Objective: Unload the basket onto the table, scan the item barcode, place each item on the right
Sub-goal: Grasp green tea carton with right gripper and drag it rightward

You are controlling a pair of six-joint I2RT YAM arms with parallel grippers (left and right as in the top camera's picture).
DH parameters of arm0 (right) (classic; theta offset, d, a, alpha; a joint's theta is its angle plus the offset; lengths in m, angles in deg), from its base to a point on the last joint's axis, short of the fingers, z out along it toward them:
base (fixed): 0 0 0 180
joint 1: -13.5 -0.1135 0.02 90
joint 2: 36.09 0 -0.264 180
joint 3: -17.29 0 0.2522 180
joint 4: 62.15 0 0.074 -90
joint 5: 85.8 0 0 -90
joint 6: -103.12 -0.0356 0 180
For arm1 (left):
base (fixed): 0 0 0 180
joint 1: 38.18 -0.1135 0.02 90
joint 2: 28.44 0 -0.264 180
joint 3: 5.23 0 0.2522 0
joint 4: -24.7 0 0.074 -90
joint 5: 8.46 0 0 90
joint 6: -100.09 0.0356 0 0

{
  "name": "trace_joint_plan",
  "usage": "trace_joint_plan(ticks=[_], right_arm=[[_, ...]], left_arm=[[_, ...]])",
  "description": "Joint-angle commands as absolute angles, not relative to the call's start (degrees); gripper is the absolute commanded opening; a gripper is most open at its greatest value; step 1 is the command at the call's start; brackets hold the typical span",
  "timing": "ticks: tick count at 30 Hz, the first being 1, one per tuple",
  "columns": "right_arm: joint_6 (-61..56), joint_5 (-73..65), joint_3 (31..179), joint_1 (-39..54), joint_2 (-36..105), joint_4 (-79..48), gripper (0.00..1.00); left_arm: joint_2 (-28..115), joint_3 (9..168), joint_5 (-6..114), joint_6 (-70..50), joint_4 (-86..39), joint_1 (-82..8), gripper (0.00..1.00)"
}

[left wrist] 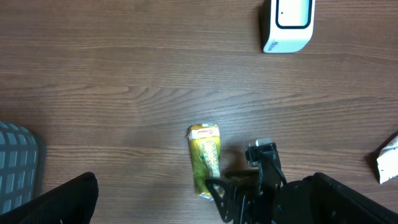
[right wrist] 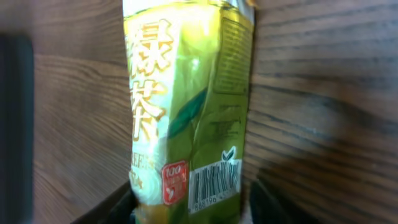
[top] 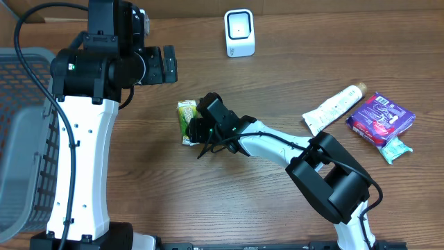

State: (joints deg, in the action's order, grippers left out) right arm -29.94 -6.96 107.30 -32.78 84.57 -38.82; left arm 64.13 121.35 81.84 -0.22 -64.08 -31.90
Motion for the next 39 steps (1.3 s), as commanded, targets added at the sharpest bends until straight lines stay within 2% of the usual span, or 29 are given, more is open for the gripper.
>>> trace_joint_plan(ticks=[1,6,8,10,17,28,39], right_arm=[[-30.0,-6.3,107.0,-33.2,84.5,-38.9,0.36],[-28.1,-6.6,107.0,-33.2,84.5,-38.7,0.14],[-27.4,-6.6,107.2,-33.2,84.4,-38.7,0.07],[-27.4,-7.2,107.5,-33.2,84.3,-38.6,0.04],[-22.5,-5.8,108.7,-32.3,79.8,-31.8,0.04],[-8.0,30.9,109.5,-32.8,70.9,-15.0,0.04],[-6.1,58.3,108.3,-33.4,75.9,-5.0,0.05]], left_arm=[[64.2,121.9,82.1,0.3,-63.8,-31.8,1.0],[64.2,121.9,82.1,0.3,-63.8,-31.8,1.0],[64.2,121.9,82.1,0.3,-63.9,-31.8,1.0],[64.3,121.9,82.1,0.3,-63.8,-31.8,0.99],[64.3,121.9,82.1,0.3,-63.8,-31.8,0.99],[64.3,121.9,82.1,0.3,-63.8,-31.8,0.99],[64.3,121.9,82.1,0.3,-63.8,-31.8,1.0]])
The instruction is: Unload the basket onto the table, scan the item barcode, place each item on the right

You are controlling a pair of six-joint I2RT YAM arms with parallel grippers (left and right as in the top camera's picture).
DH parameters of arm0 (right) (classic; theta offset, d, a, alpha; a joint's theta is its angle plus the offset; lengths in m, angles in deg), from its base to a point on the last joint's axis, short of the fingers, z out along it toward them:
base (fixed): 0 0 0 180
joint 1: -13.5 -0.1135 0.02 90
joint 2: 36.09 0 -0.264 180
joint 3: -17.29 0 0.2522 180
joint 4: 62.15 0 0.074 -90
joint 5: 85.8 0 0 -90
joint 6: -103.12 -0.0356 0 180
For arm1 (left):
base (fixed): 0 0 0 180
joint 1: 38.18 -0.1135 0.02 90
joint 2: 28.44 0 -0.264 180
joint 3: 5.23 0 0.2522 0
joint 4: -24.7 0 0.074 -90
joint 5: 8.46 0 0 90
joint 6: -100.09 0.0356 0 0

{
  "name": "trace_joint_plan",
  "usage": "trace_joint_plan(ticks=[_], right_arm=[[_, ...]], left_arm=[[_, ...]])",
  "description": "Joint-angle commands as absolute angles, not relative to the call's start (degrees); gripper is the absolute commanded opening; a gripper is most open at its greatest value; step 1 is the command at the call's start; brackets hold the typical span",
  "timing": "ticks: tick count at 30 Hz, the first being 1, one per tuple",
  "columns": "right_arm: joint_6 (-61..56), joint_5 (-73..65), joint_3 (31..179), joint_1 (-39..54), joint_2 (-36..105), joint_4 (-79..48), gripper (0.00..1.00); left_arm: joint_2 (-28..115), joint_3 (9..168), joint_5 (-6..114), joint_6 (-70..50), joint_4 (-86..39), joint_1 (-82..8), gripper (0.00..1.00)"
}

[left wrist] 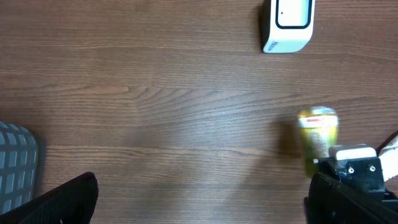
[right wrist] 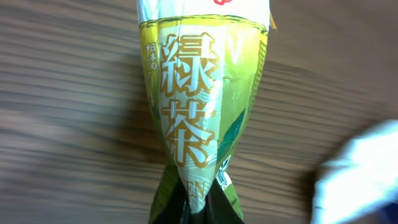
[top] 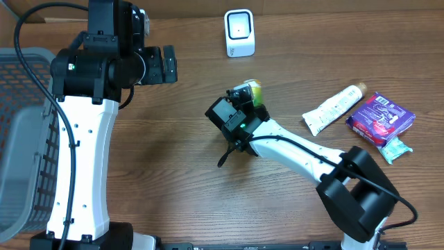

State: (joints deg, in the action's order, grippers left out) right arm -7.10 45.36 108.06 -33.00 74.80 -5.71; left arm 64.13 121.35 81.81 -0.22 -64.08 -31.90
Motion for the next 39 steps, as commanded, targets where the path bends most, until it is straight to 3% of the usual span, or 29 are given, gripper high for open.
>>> trace_joint_plan(ticks=[1,6,11,18,20,24,28,31,39], right_arm=[[-6.1,58.8,108.3,-33.4,76.0,-4.4,0.06],[-0.2,53.0,108.3,-33.8,76.0,-4.4,0.09],[4.6,39.7,108.3,-35.1,76.0,-4.5,0.34],[4.6,34.0,108.3,-35.6,76.0,-5.0,0.48],[2.3,34.2,108.6,-35.5,75.9,-4.9,0.5],[-13.1,33.7,111.3,-32.2,73.2,-2.8,0.58],[-16.1,30.3,112.2,-26.7,68.7,-1.9,0.61],[-16.0,21.4,112.2,-21.6,67.5,-1.5,0.7],[-8.2,-16.4,109.5,-5.0,68.9,-6.1,0.7]], left_arm=[[64.3,121.9,82.1,0.3,-63.8,-31.8,1.0],[64.3,121.9,82.1,0.3,-63.8,-31.8,1.0],[64.3,121.9,82.1,0.3,-63.8,-31.8,1.0],[64.3,121.9,82.1,0.3,-63.8,-31.8,1.0],[64.3,121.9,82.1,0.3,-63.8,-31.8,0.99],[64.3,121.9,82.1,0.3,-63.8,-31.8,1.0],[64.3,121.9,82.1,0.3,-63.8,-31.8,1.0],[64.3,121.9,82.1,0.3,-63.8,-31.8,0.99],[64.3,121.9,82.1,0.3,-63.8,-31.8,1.0]])
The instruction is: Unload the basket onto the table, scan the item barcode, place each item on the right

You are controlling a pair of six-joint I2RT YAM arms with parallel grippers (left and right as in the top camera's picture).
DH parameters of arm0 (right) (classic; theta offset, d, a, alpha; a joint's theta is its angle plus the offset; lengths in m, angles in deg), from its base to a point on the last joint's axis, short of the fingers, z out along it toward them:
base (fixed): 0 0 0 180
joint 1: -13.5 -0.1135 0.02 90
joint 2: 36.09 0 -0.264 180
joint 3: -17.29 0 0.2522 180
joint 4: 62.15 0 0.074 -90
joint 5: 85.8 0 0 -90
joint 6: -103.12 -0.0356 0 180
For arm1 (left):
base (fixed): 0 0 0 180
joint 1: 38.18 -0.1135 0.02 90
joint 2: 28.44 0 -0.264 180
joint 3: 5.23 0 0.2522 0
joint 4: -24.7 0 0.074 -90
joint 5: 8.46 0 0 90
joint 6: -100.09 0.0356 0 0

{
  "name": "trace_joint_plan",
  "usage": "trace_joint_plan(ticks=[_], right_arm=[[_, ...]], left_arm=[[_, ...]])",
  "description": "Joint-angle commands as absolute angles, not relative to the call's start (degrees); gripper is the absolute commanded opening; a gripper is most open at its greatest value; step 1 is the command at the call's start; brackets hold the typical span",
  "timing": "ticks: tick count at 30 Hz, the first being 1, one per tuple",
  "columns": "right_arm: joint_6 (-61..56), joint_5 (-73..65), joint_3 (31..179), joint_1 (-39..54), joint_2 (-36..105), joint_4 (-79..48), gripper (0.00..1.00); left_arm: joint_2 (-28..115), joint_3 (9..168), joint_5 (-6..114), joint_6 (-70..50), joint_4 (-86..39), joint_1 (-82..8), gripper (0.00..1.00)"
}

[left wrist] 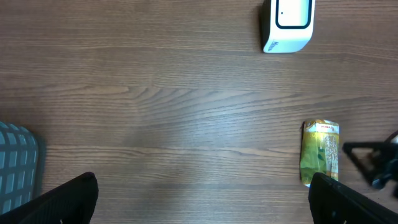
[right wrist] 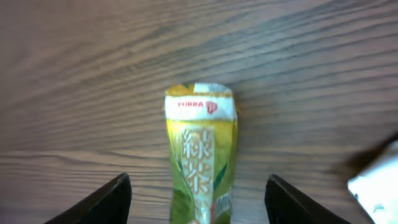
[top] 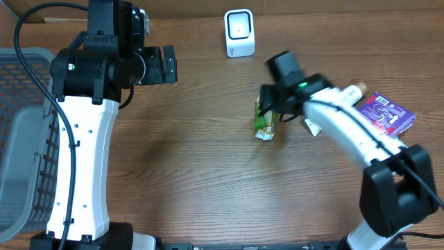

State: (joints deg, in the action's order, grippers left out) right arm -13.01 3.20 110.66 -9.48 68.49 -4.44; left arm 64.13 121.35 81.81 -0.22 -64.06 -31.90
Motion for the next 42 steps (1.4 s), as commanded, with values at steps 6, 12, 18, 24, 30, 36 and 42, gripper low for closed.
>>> trace_joint_plan(ticks=[6,12,18,24,30,36,42], right_arm=[[-4.4,-25.0,108.5,-0.6,71.8,-6.6,0.79],[-4.5,-25.0,108.3,-1.4,78.2,-8.6,0.87],[-4.8,-24.9,108.3,-1.4,82.3,-12.4,0.73],[-4.8,-22.9,108.6,-1.4,82.4,-13.6,0.12],[-4.8,-15.1,111.5,-2.7,80.4,-7.7,0.04],[-6.6,16.0,119.0,-10.0,77.3,4.3,0.04],[-12.4,38.0,120.3,-20.1,80.1,10.8,0.04]], left_arm=[[64.3,121.9,82.1,0.3,-63.9,-31.8,1.0],[64.3,121.9,82.1,0.3,-63.8,-31.8,1.0],[64.3,121.9,82.1,0.3,-63.8,-31.8,0.99],[64.3,121.9,82.1,0.3,-63.8,-31.8,0.99],[64.3,121.9,82.1,0.3,-63.8,-31.8,1.0],[64.3,121.9,82.1,0.3,-63.8,-31.8,1.0],[64.3,121.9,82.1,0.3,-63.8,-31.8,1.0]])
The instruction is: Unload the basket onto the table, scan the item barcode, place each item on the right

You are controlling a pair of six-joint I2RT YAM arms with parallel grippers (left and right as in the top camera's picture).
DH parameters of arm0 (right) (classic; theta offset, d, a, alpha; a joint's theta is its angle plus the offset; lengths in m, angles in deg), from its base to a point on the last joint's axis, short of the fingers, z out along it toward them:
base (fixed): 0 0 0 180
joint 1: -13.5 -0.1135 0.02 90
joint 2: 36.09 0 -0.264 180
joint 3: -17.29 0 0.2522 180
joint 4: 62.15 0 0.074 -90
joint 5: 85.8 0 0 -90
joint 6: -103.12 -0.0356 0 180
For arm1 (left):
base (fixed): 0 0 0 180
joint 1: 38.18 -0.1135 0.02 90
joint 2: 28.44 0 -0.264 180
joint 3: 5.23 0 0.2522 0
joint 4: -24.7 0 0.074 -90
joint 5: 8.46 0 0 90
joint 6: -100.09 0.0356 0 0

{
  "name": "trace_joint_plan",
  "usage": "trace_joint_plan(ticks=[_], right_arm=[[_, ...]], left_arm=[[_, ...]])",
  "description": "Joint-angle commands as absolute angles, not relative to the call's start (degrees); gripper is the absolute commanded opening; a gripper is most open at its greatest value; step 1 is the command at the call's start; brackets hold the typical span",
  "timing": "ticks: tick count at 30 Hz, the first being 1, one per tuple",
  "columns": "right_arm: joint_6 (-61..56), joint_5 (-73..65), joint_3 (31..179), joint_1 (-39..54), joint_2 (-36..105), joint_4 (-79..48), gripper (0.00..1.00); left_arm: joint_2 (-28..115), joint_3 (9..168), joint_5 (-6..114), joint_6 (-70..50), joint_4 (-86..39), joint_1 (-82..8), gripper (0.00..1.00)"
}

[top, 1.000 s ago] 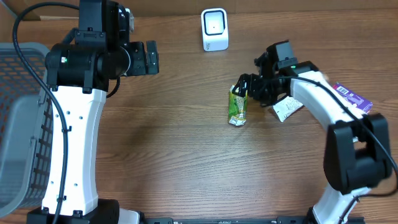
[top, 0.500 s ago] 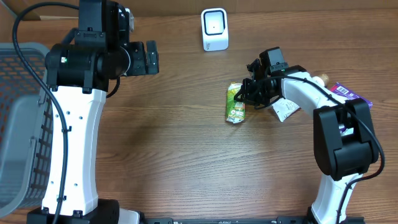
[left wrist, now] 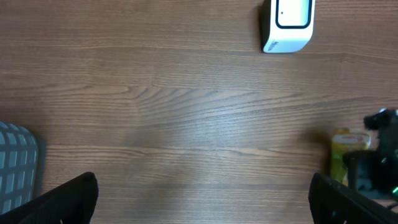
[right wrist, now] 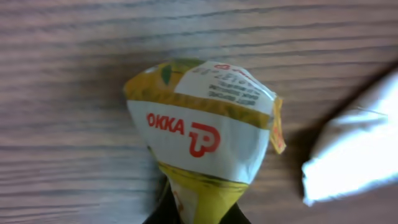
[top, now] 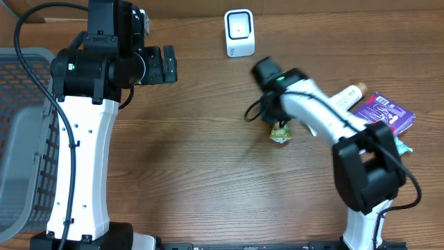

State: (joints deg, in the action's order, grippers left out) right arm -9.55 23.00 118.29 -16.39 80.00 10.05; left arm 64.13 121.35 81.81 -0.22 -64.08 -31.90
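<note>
The green-and-yellow tea pack (right wrist: 205, 130) fills the right wrist view, its white POKKA end toward the camera and its lower end pinched thin between the jaws. My right gripper (right wrist: 199, 214) is shut on it. From overhead the pack (top: 280, 132) hangs at the right gripper (top: 276, 119), right of centre. The white barcode scanner (top: 239, 32) stands at the far edge, well apart from the pack. My left gripper (left wrist: 205, 199) is open high over the table, with the scanner (left wrist: 287, 25) and the pack (left wrist: 347, 149) in its view.
A grey mesh basket (top: 21, 139) sits at the left edge. A white tube (top: 333, 107), a purple packet (top: 380, 118) and a teal item (top: 395, 148) lie at the right, the tube (right wrist: 348, 155) close beside the held pack.
My right gripper was open over the pack lying on the table. Now it is shut on the pack, a little further right, with the pack's top end toward the wrist camera. The left arm is unmoved.
The pack lay left of centre with my right gripper around it. Then the gripper held it nearer the scanner. Then the pack lay on the table right of centre, the gripper open above it. Now the gripper is shut on it again.
</note>
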Motion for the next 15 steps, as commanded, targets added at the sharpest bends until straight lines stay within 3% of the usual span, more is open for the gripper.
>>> trace_joint_plan(ticks=[1,5,6,8,9,11,15], right_arm=[[-12.4,38.0,120.3,-21.2,81.1,11.2,0.04],[-12.4,40.7,120.3,-26.1,85.9,12.1,0.06],[-12.3,41.1,120.3,-27.1,86.6,12.2,0.13],[-12.0,41.0,120.3,-28.8,87.1,12.2,0.4],[-12.0,41.0,120.3,-29.8,87.1,12.1,0.47],[-12.0,41.0,120.3,-31.7,87.1,11.7,0.56],[-11.9,40.5,120.3,-35.9,87.1,11.6,0.64]], left_arm=[[64.3,121.9,82.1,0.3,-63.8,-31.8,1.0],[64.3,121.9,82.1,0.3,-63.8,-31.8,1.0],[64.3,121.9,82.1,0.3,-63.8,-31.8,1.0],[64.3,121.9,82.1,0.3,-63.8,-31.8,0.99],[64.3,121.9,82.1,0.3,-63.8,-31.8,1.0],[64.3,121.9,82.1,0.3,-63.8,-31.8,1.0],[64.3,121.9,82.1,0.3,-63.8,-31.8,1.0]])
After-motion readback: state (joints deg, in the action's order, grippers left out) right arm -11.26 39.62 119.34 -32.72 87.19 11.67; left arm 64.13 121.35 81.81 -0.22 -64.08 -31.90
